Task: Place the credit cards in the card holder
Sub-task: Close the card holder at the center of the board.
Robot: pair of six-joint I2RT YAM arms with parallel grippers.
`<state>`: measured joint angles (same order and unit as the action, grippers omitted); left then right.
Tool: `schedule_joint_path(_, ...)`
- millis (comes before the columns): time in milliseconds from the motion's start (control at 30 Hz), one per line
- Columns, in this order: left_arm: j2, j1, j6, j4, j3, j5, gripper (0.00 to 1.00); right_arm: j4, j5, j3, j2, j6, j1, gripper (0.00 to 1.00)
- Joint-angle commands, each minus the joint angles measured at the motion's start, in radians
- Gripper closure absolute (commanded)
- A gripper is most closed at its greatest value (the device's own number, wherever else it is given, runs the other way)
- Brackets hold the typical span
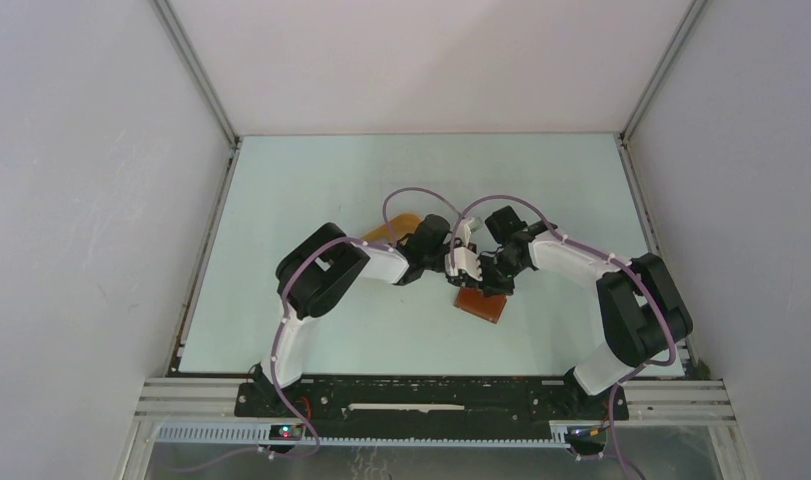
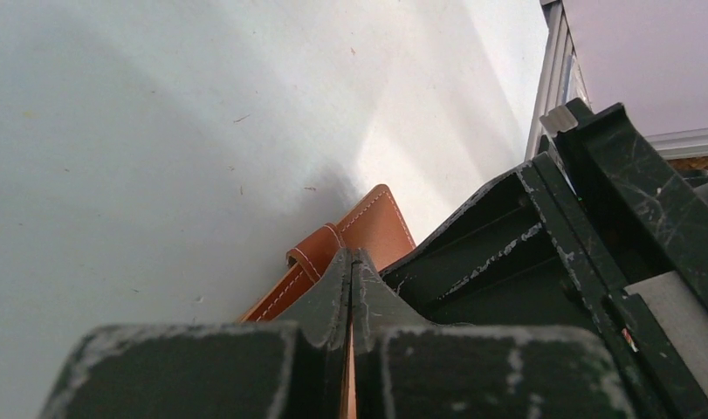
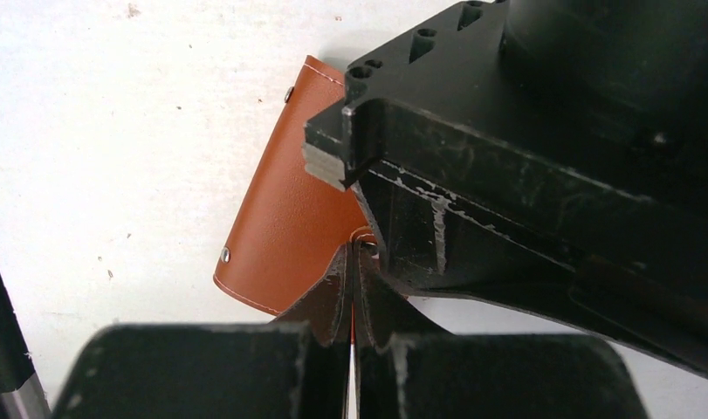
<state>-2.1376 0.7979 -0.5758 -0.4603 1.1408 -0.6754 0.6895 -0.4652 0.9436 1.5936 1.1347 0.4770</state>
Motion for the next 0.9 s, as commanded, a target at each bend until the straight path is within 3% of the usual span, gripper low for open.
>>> schedule_joint_path(0, -0.007, -0.001, 0.054, 0.171, -0.05, 0.067, 1.0, -0.038, 0.052, 0.009, 0.003, -0.008, 0.028, 1.0)
schedule_joint_path(267, -0.017, -0.002, 0.022, 0.16, -0.072, 0.081, 1.0, -0.018, 0.066, 0.014, -0.009, -0.015, 0.03, 1.0)
schedule_joint_path(567, -0.024, -0.004, 0.018, 0.157, -0.065, 0.079, 1.0, -0.003, 0.01, 0.02, -0.078, -0.032, 0.014, 0.81)
schedule_joint_path(867, -0.027, -0.005, 0.018, 0.149, -0.064, 0.07, 1.0, -0.006, 0.011, 0.015, -0.092, -0.029, -0.002, 0.7)
